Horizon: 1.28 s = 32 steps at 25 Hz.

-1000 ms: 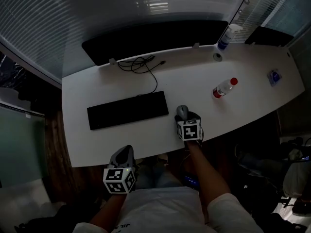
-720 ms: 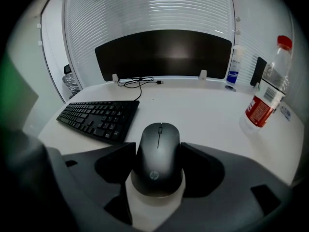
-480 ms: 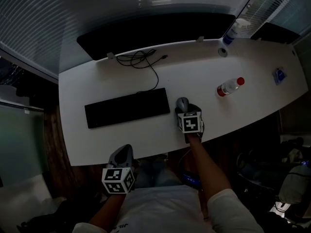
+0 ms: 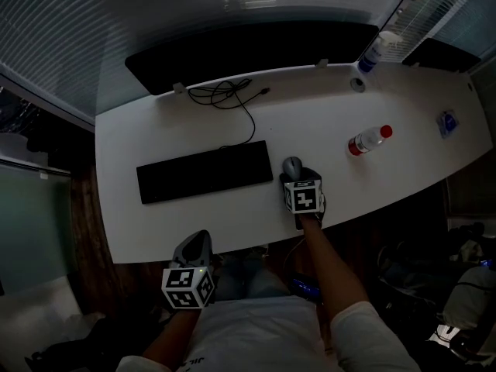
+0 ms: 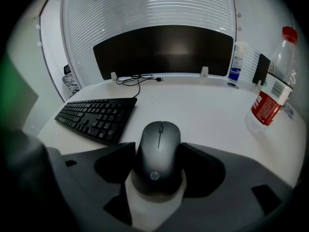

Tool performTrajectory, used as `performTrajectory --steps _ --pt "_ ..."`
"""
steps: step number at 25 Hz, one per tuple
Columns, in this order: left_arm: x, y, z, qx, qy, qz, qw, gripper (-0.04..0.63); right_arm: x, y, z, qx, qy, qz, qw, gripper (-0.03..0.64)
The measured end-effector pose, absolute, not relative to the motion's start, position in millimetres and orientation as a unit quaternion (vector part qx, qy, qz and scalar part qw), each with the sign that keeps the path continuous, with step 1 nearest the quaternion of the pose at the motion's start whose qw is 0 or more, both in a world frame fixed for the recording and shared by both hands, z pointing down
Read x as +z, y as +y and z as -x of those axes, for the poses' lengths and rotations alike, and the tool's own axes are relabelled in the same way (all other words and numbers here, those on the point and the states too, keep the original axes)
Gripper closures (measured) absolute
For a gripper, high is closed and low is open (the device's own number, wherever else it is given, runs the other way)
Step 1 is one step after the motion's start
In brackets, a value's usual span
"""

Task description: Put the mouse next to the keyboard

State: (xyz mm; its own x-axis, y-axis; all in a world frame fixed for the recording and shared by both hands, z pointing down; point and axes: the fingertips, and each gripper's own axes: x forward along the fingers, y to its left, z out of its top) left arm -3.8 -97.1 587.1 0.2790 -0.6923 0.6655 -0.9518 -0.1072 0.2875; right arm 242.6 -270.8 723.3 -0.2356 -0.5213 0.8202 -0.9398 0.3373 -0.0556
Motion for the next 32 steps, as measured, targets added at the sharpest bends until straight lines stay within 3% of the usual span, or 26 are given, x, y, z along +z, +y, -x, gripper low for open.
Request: performTrajectory --steps 18,26,28,30,32 --pt "588 -96 10 0.175 -0.573 -0.721 0.349 0.591 699 -262 -235 0.272 -0.737 -0.509 0.351 0.316" --pt "575 -99 13 0.163 -0.573 -0.729 0.338 0.591 637 -205 -183 0.294 -0.764 -0.473 0.325 0.321" --pt "573 -99 15 0.160 -0.573 -0.730 0.337 0.591 617 -187 -162 0.295 -0.775 -0.461 0.316 0.401" --pt "569 -99 16 0.156 -0.572 -0.731 0.337 0.591 596 -172 -146 0.276 -0.784 -0.460 0.311 0.557" --pt "565 -97 19 0.154 -0.573 -0.732 0.335 0.591 581 -157 -129 0.264 -0.794 -0.456 0.302 0.601"
